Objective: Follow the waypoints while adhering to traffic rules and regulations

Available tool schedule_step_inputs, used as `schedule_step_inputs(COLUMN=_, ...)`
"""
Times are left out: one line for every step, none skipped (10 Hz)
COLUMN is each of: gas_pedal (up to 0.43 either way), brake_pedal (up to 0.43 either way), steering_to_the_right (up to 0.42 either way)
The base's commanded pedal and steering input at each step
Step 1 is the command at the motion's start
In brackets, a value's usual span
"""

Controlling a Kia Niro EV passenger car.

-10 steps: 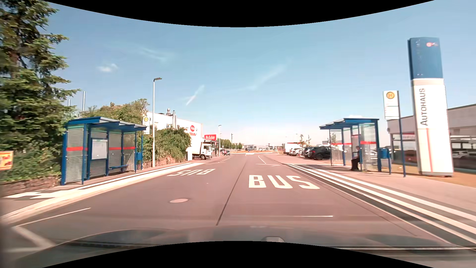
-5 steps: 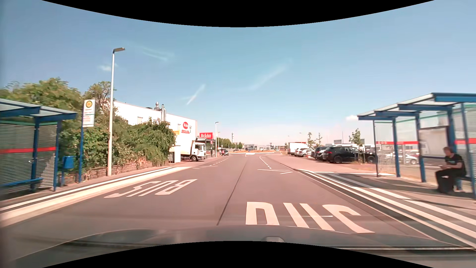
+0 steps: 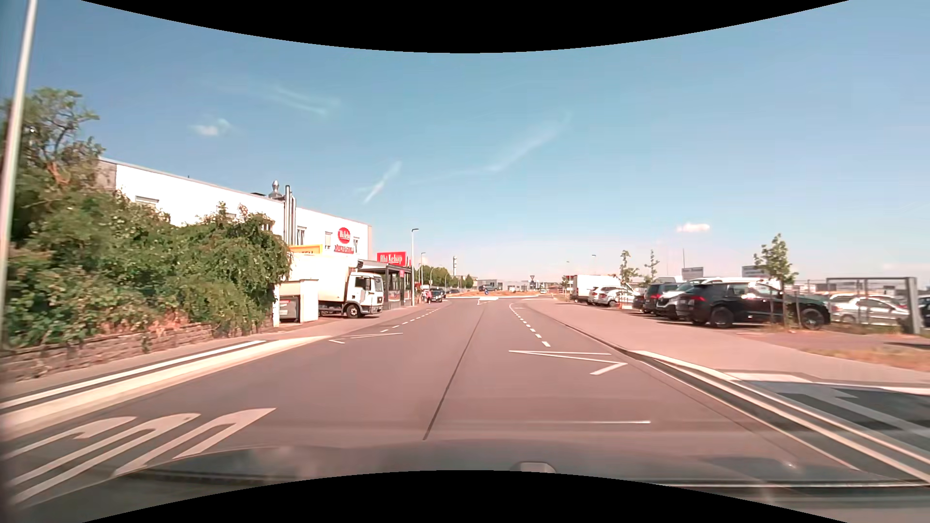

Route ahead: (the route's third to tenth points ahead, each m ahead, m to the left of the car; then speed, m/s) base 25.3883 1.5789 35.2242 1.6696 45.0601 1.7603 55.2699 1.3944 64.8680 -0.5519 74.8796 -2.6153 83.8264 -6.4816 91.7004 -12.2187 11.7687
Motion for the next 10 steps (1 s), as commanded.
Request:
schedule_step_inputs(gas_pedal=0.0, brake_pedal=0.0, steering_to_the_right=-0.003)
schedule_step_inputs(gas_pedal=0.0, brake_pedal=0.0, steering_to_the_right=-0.003)
schedule_step_inputs(gas_pedal=0.0, brake_pedal=0.0, steering_to_the_right=-0.002)
schedule_step_inputs(gas_pedal=0.0, brake_pedal=0.0, steering_to_the_right=-0.002)
schedule_step_inputs(gas_pedal=0.0, brake_pedal=0.0, steering_to_the_right=-0.003)
schedule_step_inputs(gas_pedal=0.0, brake_pedal=0.0, steering_to_the_right=-0.002)
schedule_step_inputs(gas_pedal=0.0, brake_pedal=0.0, steering_to_the_right=-0.002)
schedule_step_inputs(gas_pedal=0.0, brake_pedal=0.0, steering_to_the_right=-0.002)
schedule_step_inputs(gas_pedal=0.0, brake_pedal=0.0, steering_to_the_right=-0.001)
schedule_step_inputs(gas_pedal=0.0, brake_pedal=0.0, steering_to_the_right=-0.001)
